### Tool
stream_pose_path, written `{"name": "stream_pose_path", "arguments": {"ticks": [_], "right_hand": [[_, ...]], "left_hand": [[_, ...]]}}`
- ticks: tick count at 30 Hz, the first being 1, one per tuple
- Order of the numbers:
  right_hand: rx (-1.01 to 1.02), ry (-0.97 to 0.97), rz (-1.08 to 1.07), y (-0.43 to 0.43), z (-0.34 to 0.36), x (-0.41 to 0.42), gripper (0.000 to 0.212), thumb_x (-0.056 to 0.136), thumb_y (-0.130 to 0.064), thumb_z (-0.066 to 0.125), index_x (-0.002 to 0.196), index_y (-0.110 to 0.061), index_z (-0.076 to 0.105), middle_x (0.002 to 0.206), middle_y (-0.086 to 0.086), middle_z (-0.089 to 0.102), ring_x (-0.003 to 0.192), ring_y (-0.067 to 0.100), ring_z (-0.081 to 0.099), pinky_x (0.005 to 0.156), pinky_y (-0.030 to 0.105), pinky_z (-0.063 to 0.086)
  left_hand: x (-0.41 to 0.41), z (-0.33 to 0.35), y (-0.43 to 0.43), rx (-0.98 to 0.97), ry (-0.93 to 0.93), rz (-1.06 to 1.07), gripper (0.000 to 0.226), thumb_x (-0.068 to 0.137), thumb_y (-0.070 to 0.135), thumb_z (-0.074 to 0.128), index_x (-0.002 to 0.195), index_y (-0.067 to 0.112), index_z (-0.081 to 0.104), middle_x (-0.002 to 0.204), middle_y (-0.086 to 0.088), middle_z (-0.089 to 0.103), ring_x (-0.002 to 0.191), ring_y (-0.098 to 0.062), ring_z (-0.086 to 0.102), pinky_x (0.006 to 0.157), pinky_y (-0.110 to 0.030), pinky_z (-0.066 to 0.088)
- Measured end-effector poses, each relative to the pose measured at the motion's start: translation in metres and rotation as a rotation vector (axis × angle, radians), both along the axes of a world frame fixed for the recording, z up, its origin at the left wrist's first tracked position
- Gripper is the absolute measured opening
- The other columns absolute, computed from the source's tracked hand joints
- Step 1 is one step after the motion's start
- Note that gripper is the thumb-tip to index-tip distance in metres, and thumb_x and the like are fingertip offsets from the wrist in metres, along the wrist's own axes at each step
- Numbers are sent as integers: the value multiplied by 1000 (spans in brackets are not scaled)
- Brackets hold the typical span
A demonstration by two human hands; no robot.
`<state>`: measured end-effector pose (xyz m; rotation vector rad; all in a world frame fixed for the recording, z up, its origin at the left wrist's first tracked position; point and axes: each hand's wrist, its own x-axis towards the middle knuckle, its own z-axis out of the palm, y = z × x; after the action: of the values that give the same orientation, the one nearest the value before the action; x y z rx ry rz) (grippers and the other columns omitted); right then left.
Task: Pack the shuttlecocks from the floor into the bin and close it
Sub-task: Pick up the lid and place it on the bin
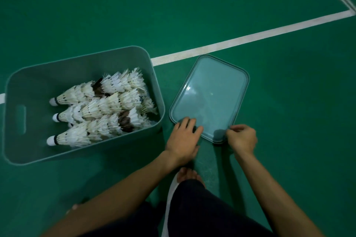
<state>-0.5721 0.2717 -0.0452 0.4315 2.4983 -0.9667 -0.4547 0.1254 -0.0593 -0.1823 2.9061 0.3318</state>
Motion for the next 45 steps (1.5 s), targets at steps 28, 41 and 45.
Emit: {"name": "stream_pose_path", "arguments": {"ticks": [28,41,45], "right_hand": [[-400,152,627,-129,164,59,51,76,-52,74,108,-13,70,112,13,75,89,23,71,83,43,58],[-319,476,571,-171,158,61,21,85,-32,72,81,-11,77,71,6,71,77,31,69,81,37,55],[-295,521,556,-156,140,78,21,85,-29,74,82,-9,80,75,9,76,75,30,71,81,40,57]], "left_hand": [[217,193,-159,843,890,1289,17,107,17,51,114,9,64,90,5,72,71,-1,66,62,-18,53],[204,168,-233,790,566,1388,35,110,37,36,127,20,61,122,-1,62,111,-20,59,94,-32,45],[201,158,-239,799,531,1363,36,110,27,40,140,17,55,125,-3,60,107,-21,58,90,-33,46]]}}
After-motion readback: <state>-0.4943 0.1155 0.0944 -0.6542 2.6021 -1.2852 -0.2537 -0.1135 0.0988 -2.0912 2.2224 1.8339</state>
